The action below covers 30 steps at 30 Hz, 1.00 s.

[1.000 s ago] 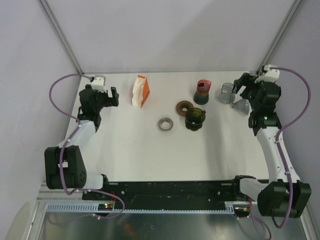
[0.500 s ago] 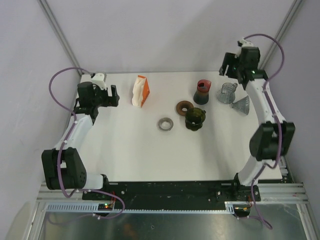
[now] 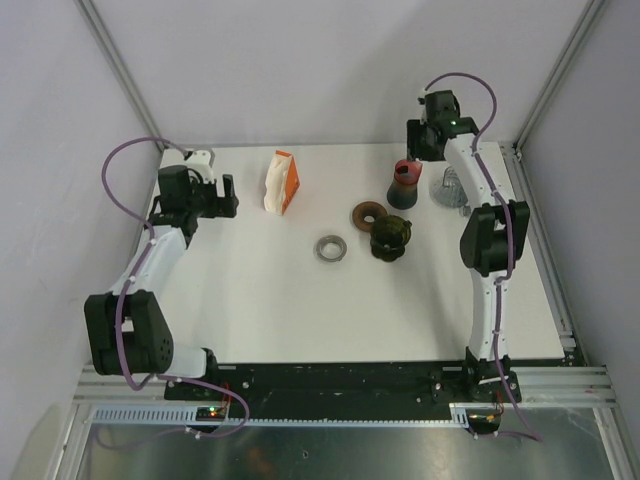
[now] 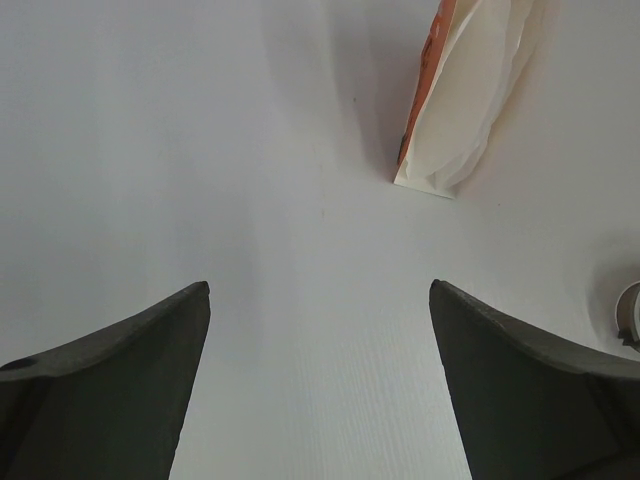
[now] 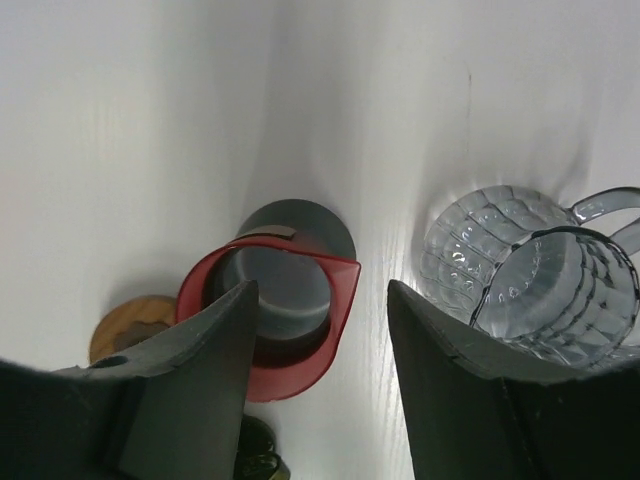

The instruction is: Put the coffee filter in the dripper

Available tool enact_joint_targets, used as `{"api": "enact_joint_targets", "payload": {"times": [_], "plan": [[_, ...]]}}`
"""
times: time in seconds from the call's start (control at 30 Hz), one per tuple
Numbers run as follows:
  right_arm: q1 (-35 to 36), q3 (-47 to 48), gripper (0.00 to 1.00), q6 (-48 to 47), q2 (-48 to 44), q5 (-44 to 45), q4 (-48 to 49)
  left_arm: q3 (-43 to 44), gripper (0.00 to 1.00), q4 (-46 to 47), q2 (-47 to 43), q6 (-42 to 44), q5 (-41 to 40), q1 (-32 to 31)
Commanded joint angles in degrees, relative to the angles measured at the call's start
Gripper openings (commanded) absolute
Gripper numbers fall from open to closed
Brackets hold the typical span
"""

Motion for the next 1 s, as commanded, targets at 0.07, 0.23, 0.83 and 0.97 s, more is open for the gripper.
{"api": "enact_joint_targets", "payload": {"times": [0.07,0.23,0.83,0.97], "plan": [[0.78,3.44,0.51,-2.06,3.00,3.25,-3.55,2.60,0.95,-0.31,0.46,0.30,-1.16,-0.14],[1.46,2.74,0.40,-2.86,3.85,5.44,-3.71,2.77,0.95,-0.34,0.84,0.40,-1.61,-0.14],[2.59,3.70,0.12,-3.48,7.40,5.68,-4.39,3.18,0.96,-0.68,0.50,1.07,-2.72,-0.11],[2.62,3.78,0.14,-3.48,8.22,5.58,-4.83,3.17,0.96,-0.80,0.32,1.14,-2.82,-0.17]]}}
